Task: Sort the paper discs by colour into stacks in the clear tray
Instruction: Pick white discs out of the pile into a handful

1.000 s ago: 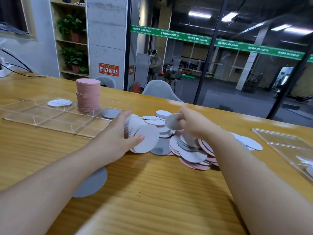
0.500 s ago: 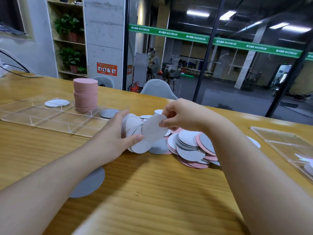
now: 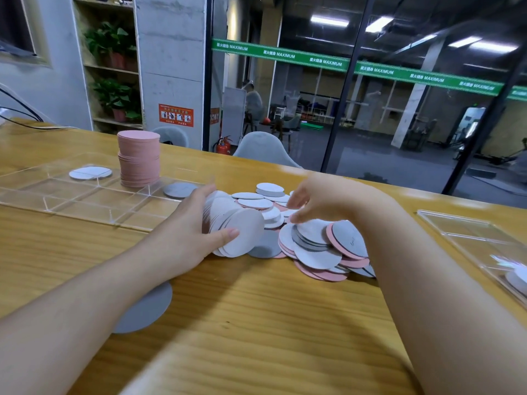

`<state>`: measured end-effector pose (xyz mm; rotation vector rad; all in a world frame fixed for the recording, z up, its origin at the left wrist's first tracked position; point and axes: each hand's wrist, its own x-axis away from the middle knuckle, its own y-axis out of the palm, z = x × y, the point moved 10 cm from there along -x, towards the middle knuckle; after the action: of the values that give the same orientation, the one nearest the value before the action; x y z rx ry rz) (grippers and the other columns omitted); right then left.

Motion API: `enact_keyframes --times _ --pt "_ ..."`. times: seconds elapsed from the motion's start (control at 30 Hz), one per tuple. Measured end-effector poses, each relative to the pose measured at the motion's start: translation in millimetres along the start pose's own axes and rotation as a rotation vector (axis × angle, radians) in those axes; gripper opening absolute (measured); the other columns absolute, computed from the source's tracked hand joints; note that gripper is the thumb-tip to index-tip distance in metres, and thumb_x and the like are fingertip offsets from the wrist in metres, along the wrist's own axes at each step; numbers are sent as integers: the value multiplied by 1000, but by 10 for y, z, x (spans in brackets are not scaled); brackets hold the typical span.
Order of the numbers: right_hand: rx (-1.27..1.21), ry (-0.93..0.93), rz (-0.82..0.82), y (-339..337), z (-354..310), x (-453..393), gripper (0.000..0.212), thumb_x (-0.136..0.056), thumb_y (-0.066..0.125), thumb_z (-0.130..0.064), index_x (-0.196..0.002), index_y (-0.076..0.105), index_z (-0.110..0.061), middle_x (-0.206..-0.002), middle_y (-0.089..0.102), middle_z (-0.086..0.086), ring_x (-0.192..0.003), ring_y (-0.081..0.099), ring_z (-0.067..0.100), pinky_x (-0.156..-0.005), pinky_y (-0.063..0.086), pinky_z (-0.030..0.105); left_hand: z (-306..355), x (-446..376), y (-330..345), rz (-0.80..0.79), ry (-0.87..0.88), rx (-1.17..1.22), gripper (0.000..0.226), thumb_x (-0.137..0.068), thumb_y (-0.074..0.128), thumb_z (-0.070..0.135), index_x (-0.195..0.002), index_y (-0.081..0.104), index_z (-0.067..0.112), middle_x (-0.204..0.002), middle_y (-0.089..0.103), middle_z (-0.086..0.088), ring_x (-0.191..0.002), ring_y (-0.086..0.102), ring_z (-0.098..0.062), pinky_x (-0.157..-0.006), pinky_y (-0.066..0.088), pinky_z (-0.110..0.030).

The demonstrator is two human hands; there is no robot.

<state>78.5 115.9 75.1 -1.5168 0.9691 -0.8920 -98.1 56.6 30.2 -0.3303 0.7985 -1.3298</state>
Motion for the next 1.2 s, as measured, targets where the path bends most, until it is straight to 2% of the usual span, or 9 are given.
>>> enact_keyframes --times 0.07,0.13,0.3,0.53,0.73,0.87,1.03,1.13,1.2 --pt "148 110 -110 116 176 15 47 -83 67 -41 -124 60 -19 -124 61 -4 -111 57 21 -94 46 35 6 1 -1 3 -4 -6 84 -80 69 40 -147 19 31 -149 31 6 -134 32 -10 -104 27 -23" --pt "257 176 -190 197 278 37 56 -80 66 -50 -125 59 -16 -128 58 1 -115 54 24 -94 44 35 14 0 -3 4 -1 -5 84 -80 69 40 -147 19 30 -149 31 6 -134 32 -10 -104 26 -22" --pt "288 216 -206 207 312 63 63 -78 68 -51 -129 54 -16 -129 56 1 -115 53 25 -90 43 34 13 -5 0 3 12 4 85 -80 69 39 -148 19 29 -150 30 7 -134 30 -7 -104 25 -20" --pt "168 194 -120 163 241 67 55 -75 73 -45 -118 57 -14 -116 62 3 -103 58 24 -84 47 34 15 1 1 2 11 -4 84 -80 68 41 -147 18 29 -150 30 7 -134 30 -8 -106 26 -22" --pt "17 92 -37 73 202 44 25 -80 72 -35 -91 62 -16 -85 62 -3 -74 50 14 -60 38 23 9 -2 5 -2 9 1 85 -80 68 40 -148 18 29 -149 31 7 -134 31 -8 -105 26 -22" --pt "-49 18 -62 39 108 74 14 -79 72 -38 -79 67 -24 -74 60 -12 -68 49 6 -58 36 20 2 -5 5 -4 6 -1 84 -80 69 40 -147 19 30 -149 31 7 -133 32 -9 -105 27 -22" --pt "-278 -125 -48 8 -183 64 13 -74 77 -38 -69 69 -30 -71 65 -17 -76 57 4 -72 45 24 6 -9 12 -14 6 3 83 -81 67 41 -148 17 30 -150 29 8 -135 30 -8 -107 26 -23" --pt "-370 -171 -30 -2 -298 62 12 -76 76 -33 -68 68 -29 -61 63 -20 -58 54 -6 -55 42 11 28 -2 28 -29 14 -12 82 -83 63 42 -148 15 29 -153 24 8 -138 24 -7 -107 22 -22" --pt "-414 -179 -24 16 -317 43 11 -79 75 -27 -70 68 -27 -63 66 -17 -56 59 -6 -57 48 10 28 -2 37 -38 9 -15 82 -84 62 42 -149 14 29 -154 22 8 -139 22 -7 -108 20 -21"
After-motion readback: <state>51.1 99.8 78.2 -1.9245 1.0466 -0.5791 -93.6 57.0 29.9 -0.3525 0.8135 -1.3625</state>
